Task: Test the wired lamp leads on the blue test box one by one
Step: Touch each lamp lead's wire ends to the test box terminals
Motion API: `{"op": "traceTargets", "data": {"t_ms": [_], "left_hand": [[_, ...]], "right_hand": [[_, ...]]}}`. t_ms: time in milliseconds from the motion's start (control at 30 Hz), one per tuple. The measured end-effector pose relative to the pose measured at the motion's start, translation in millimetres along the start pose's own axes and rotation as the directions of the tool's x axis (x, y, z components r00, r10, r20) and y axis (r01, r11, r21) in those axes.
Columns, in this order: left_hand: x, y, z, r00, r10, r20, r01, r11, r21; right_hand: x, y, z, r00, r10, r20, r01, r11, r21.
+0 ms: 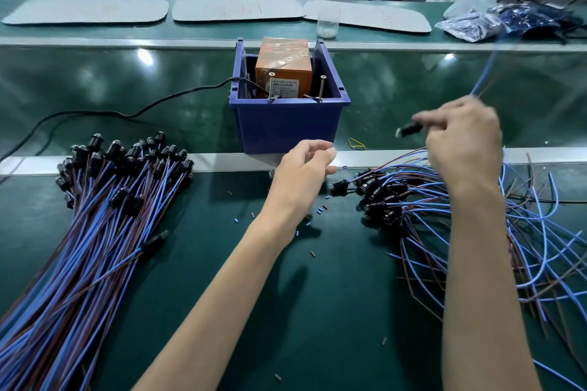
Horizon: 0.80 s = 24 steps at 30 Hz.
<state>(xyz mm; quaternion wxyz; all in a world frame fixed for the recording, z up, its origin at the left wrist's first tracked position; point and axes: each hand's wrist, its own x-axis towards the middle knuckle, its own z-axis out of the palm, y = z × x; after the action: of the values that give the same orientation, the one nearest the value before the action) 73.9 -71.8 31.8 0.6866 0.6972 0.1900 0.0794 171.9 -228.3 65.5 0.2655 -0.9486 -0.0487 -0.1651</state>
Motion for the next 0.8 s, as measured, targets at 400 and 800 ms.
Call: {"op": "traceTargets", "data": {"t_ms": [400,800], "left_hand": [[-1.4,0.0,-3.4,0.996,-0.005,0.084,-0.001,0.997,0.077],[8.1,11.7,-95.7,0.971,-0.130,0.201,-0.061,0.676,0.734]], "right_hand": [[2.4,31.0,-2.5,0.870,0.203,0.450,-0.233,0.972,0.013],[3.0,37.7,8.1,0.818,0.214,0.535,-0.239,0.971,-0.021]]}}
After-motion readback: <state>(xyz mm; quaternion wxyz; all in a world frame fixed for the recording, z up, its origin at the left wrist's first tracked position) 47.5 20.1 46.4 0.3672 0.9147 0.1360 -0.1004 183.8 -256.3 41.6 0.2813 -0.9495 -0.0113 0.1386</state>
